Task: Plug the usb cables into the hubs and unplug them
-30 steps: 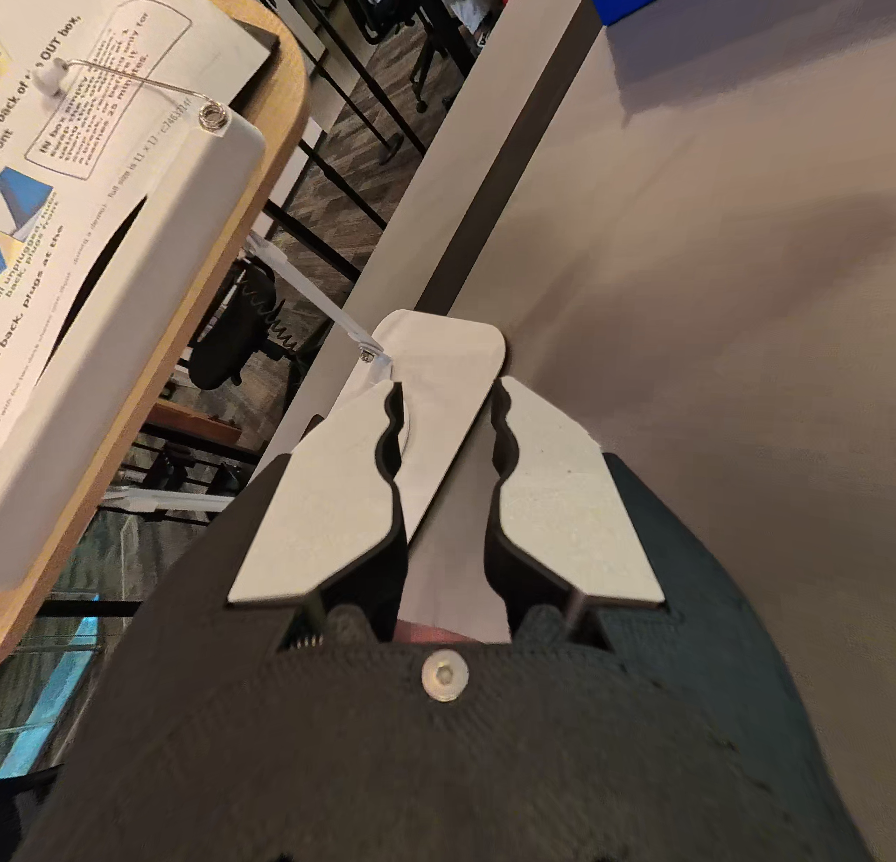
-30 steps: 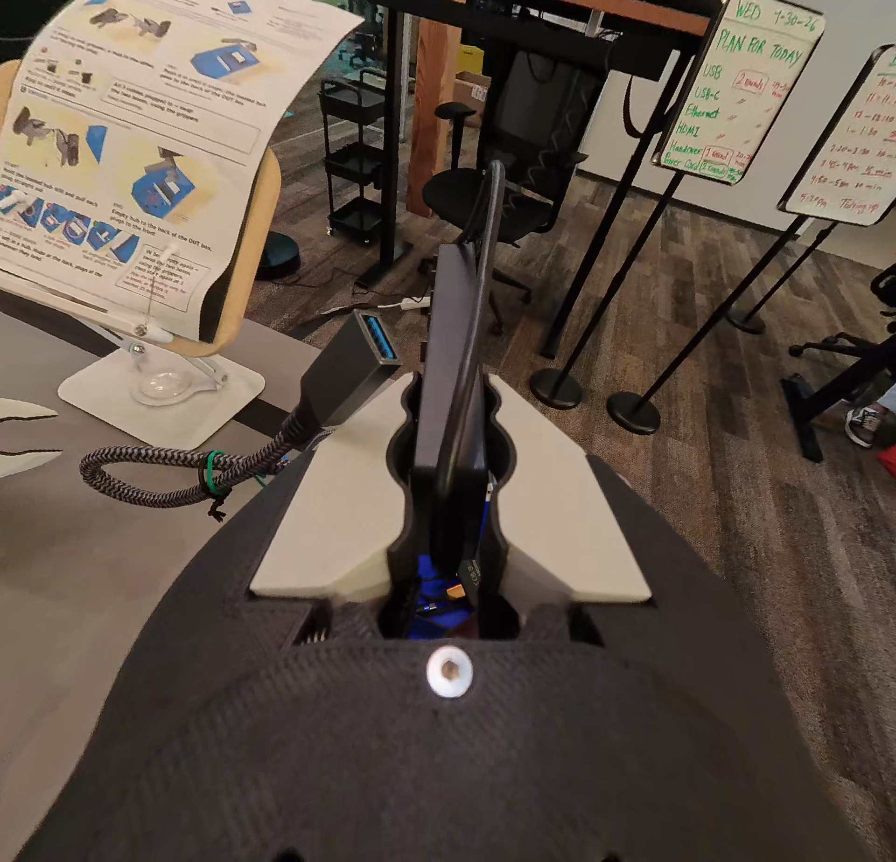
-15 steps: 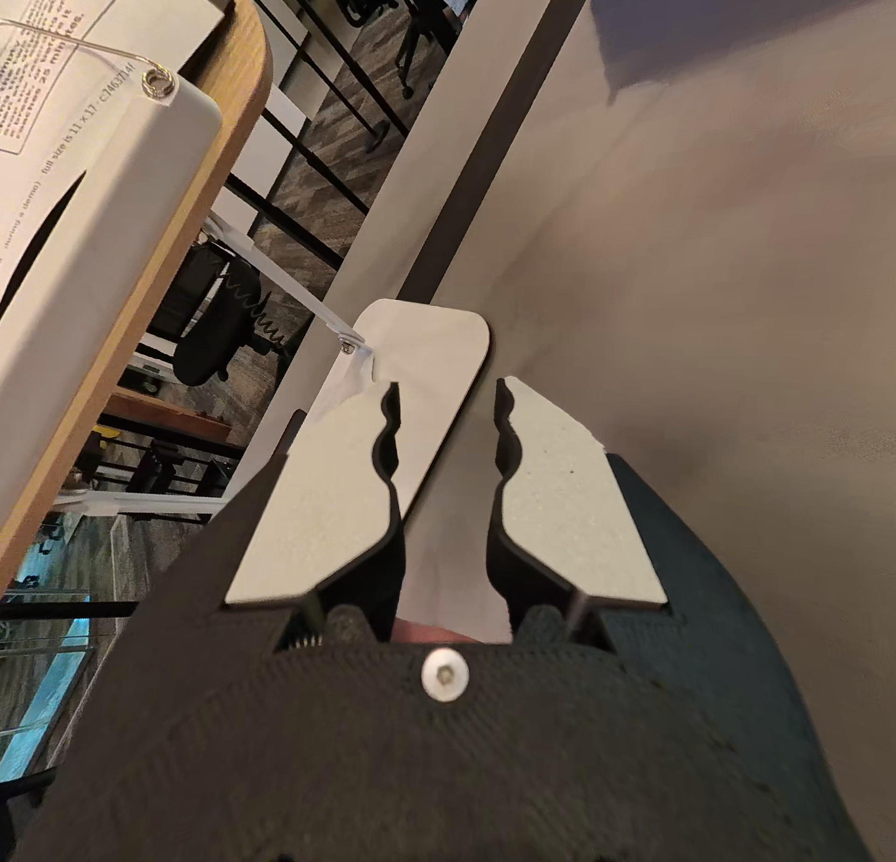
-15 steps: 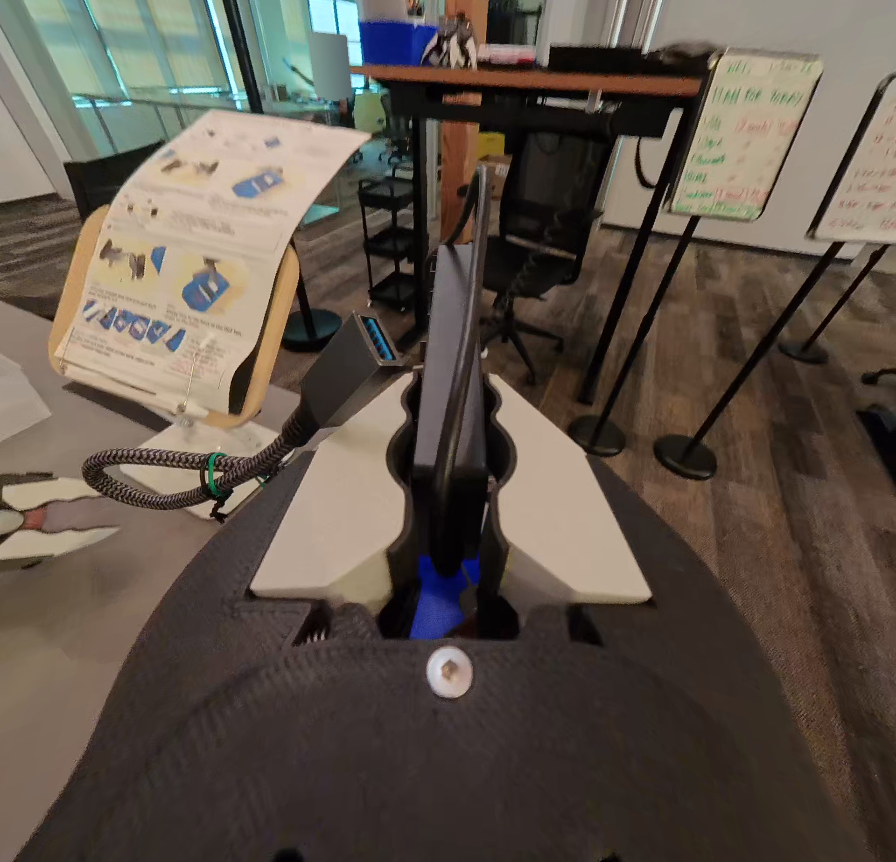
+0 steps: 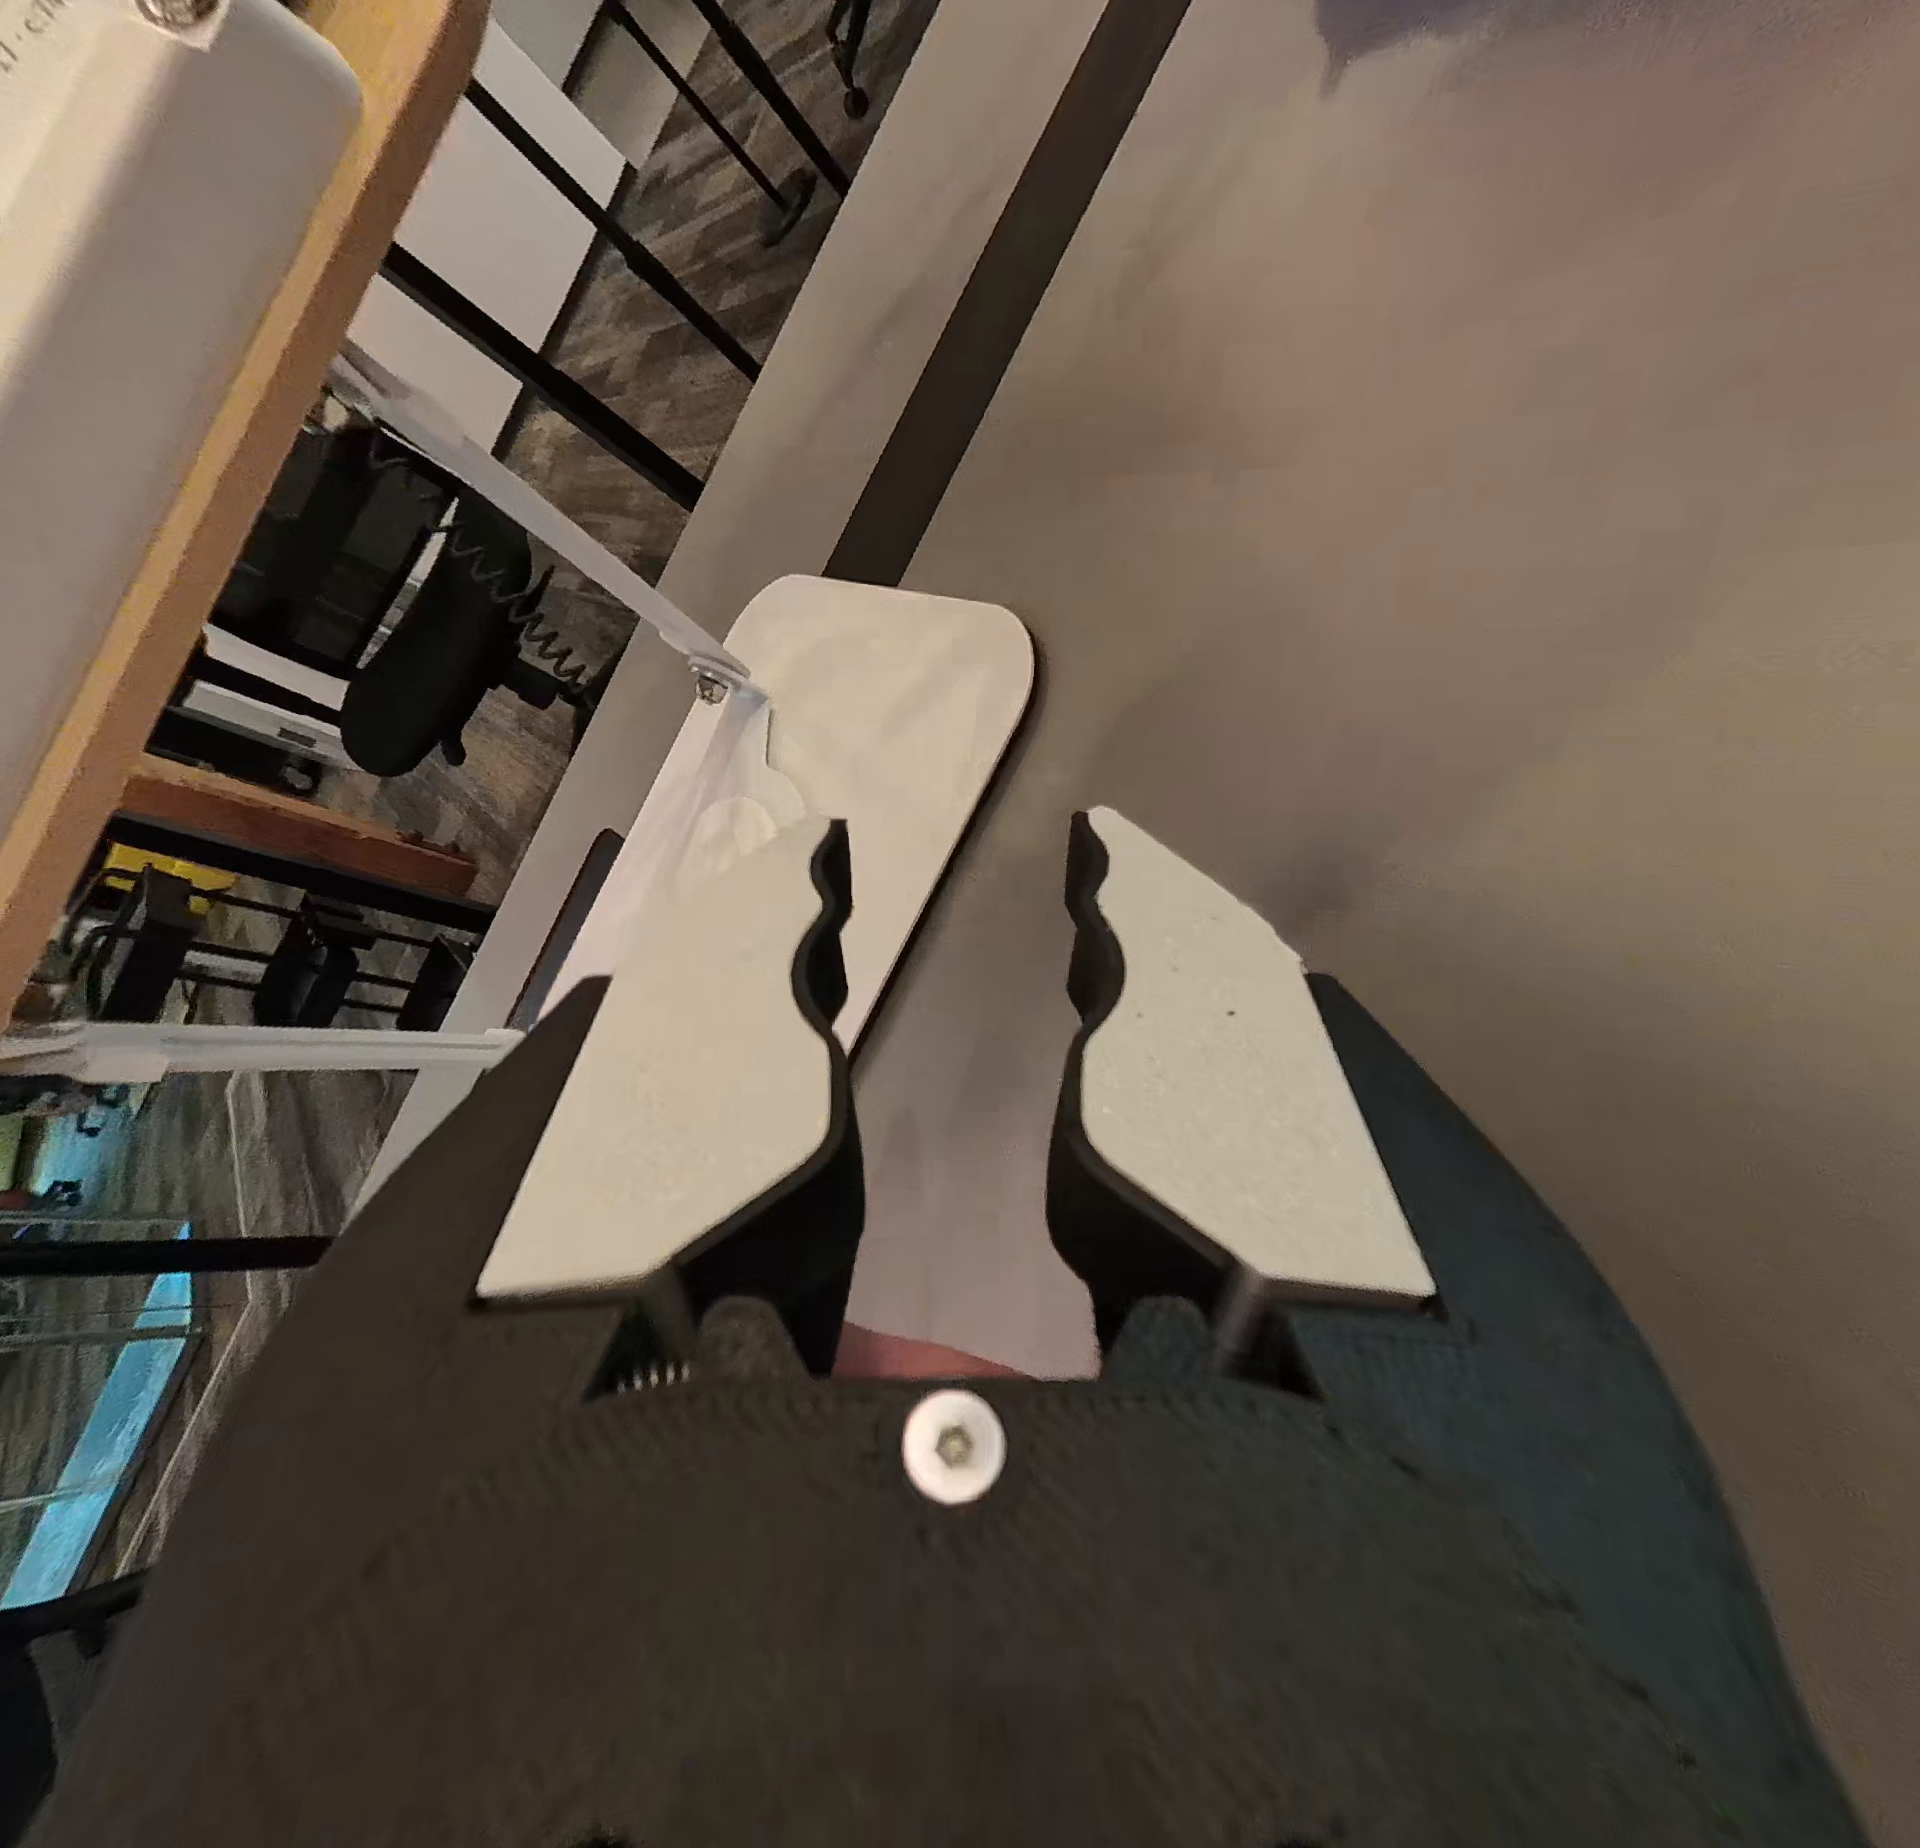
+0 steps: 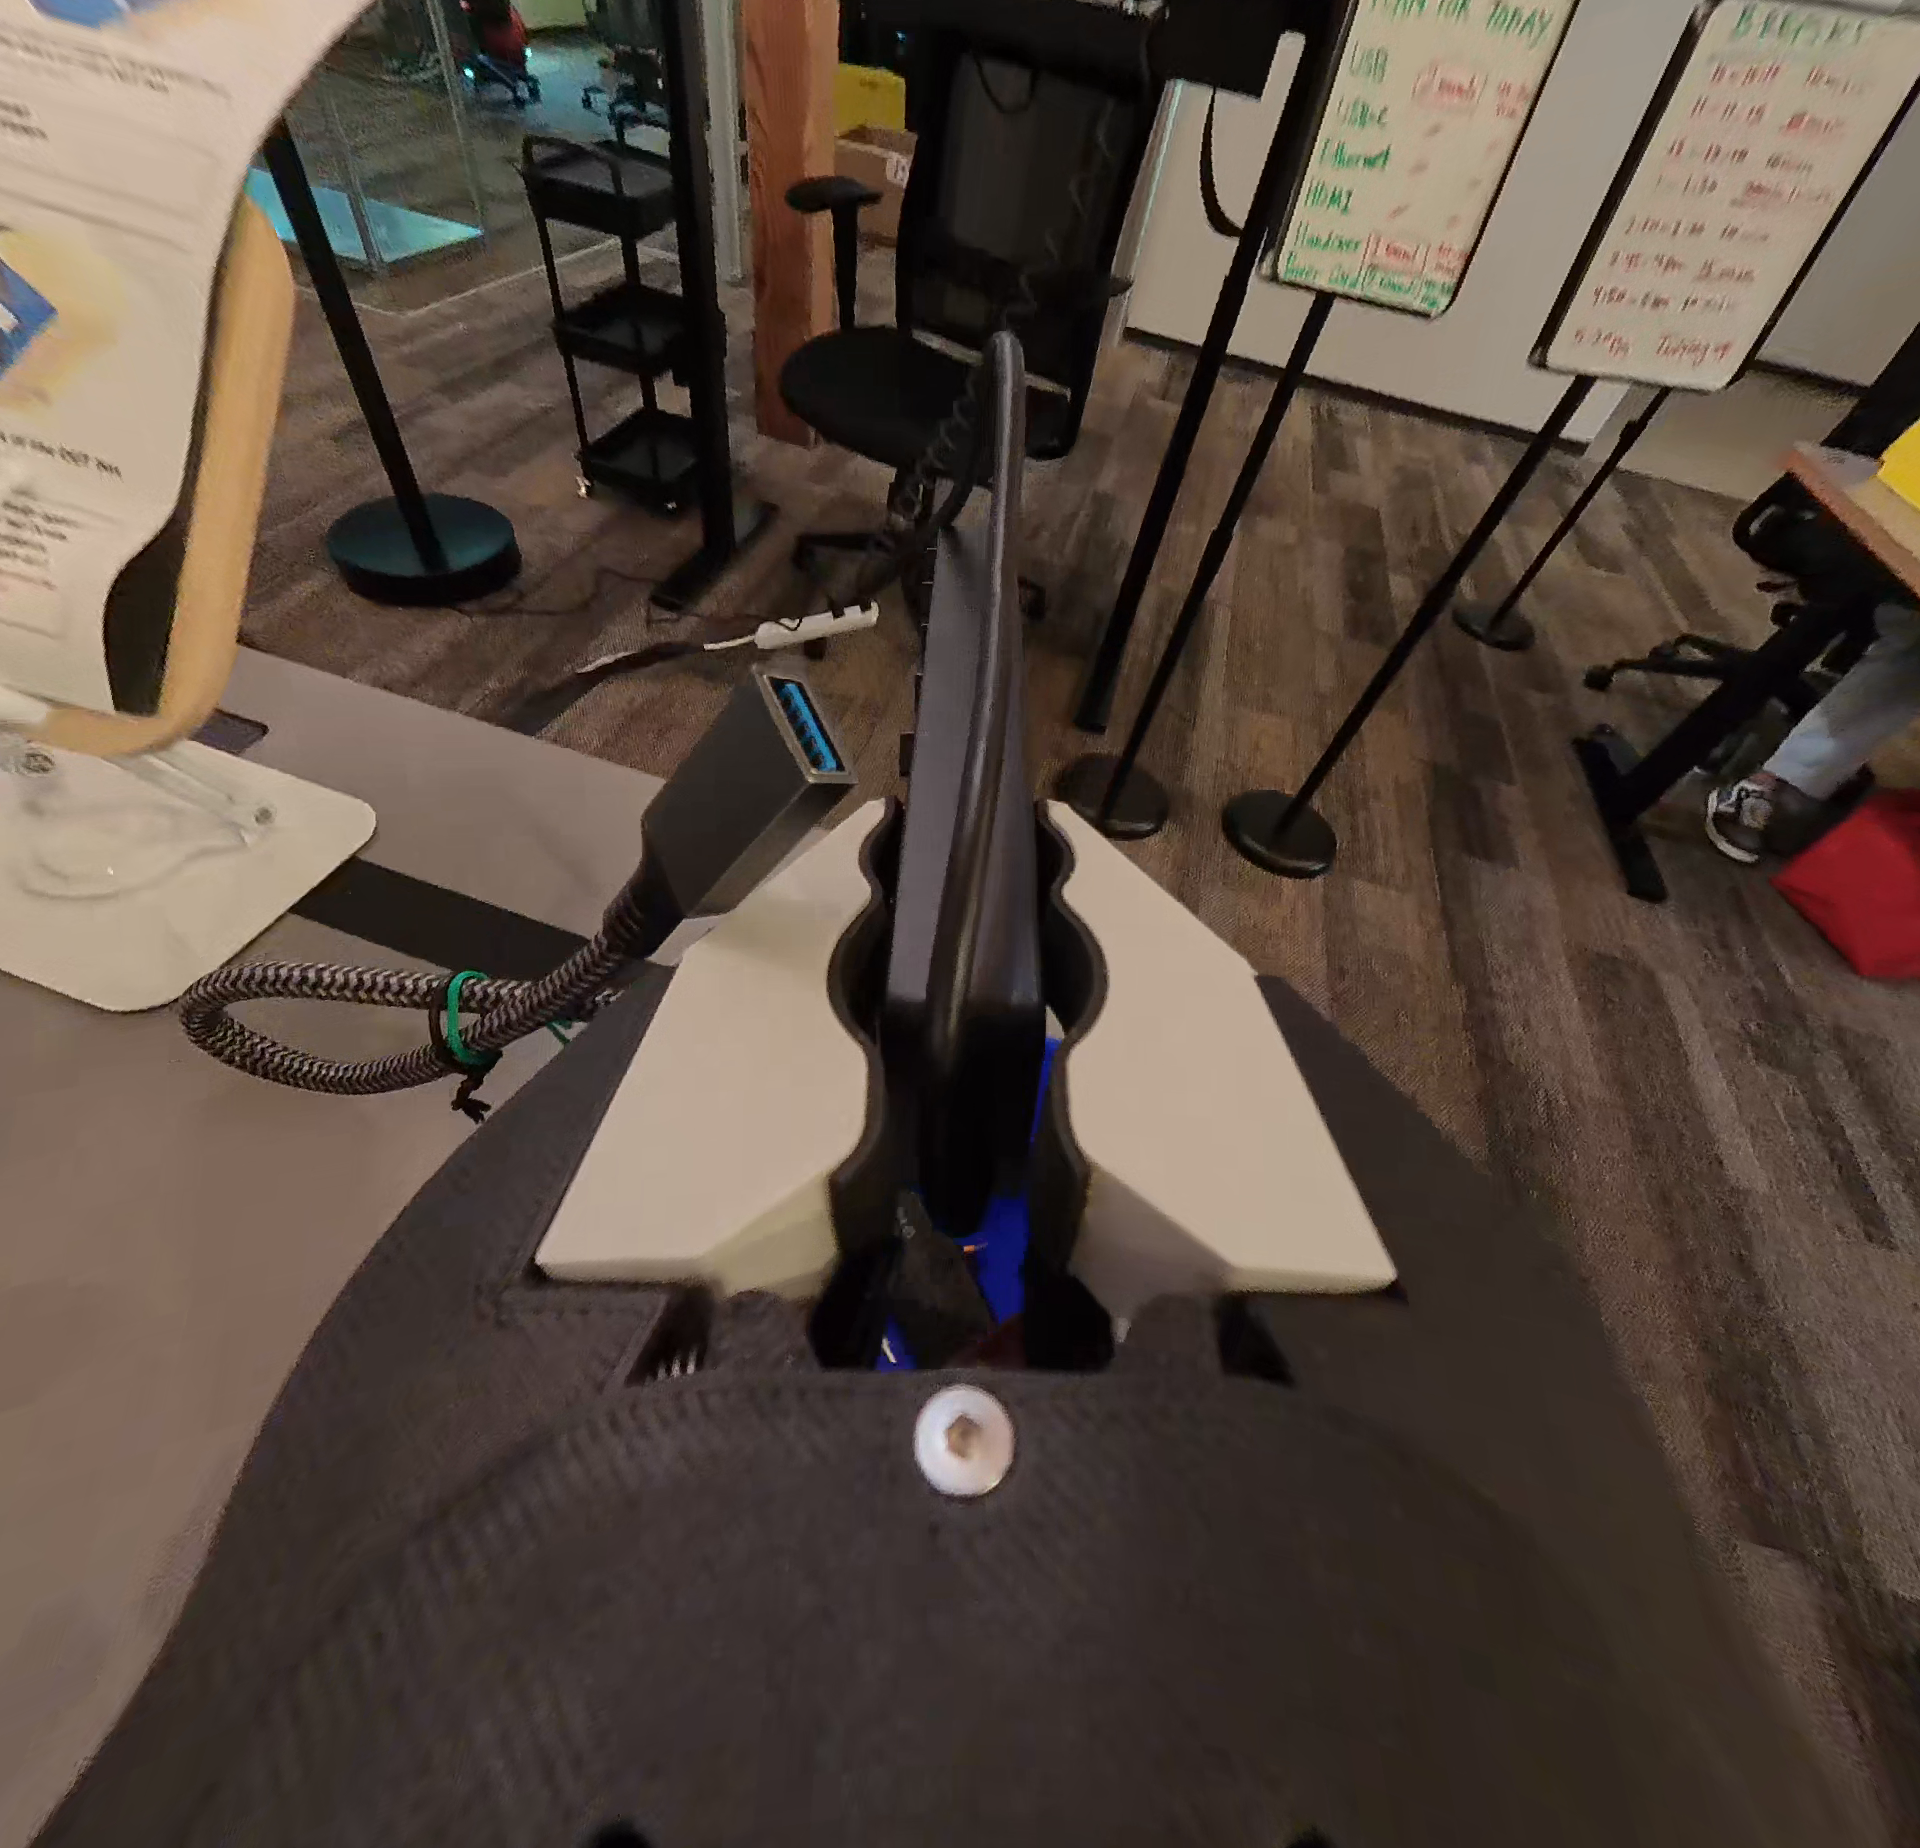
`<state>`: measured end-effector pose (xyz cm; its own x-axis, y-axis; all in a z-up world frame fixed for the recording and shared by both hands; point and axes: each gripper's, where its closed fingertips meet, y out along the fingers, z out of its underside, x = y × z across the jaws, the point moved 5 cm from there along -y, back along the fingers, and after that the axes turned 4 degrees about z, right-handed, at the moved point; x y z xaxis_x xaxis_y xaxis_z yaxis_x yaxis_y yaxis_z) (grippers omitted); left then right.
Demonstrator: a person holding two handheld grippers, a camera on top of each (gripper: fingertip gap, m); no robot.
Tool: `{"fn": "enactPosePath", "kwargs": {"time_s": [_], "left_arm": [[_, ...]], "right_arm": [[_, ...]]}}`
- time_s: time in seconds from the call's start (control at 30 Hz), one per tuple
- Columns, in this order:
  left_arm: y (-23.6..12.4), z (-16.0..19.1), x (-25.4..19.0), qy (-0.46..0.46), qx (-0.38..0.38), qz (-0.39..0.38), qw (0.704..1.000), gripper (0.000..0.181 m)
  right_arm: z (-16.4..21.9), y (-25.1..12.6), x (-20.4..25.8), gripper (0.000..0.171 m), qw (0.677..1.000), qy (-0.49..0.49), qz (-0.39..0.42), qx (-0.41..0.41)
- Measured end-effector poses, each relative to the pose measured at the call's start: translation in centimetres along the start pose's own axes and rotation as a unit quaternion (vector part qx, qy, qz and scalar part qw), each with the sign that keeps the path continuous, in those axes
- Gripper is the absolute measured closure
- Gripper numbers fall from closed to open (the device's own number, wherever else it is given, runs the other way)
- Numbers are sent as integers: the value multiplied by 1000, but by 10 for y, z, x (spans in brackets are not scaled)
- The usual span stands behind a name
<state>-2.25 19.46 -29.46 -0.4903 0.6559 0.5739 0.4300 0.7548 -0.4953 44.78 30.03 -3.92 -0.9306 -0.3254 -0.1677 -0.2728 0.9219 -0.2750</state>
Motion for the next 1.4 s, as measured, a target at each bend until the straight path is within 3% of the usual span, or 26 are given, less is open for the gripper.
{"fn": "enactPosePath", "kwargs": {"time_s": [0.17, 0.37, 0.7, 0.93, 1.1, 1.23, 1.37, 1.4], "left_arm": [[3, 3, -2, 2, 11, 2, 1000, 140], [4, 4, -3, 3, 12, 4, 1000, 140], [4, 3, -6, 8, 10, 8, 1000, 139], [5, 1, -12, 17, 10, 16, 1000, 139], [6, -1, -16, 18, 9, 24, 1000, 139], [7, 0, -20, 24, 13, 28, 999, 138], [8, 1, -20, 21, 14, 32, 999, 137], [8, 1, -20, 20, 14, 34, 999, 137]], "right_arm": [[37, 17, 17, 150, 999, 10, -25, 23], [53, 30, 42, 150, 996, 10, -69, 51], [91, 32, 35, 149, 977, 7, -157, 147], [129, 35, 26, 149, 936, -19, -240, 256], [152, 48, 31, 149, 883, -2, -319, 344], [173, 68, 29, 149, 843, 23, -333, 422], [185, 84, 22, 138, 825, 38, -324, 462], [187, 87, 21, 127, 824, 34, -317, 469]]}}
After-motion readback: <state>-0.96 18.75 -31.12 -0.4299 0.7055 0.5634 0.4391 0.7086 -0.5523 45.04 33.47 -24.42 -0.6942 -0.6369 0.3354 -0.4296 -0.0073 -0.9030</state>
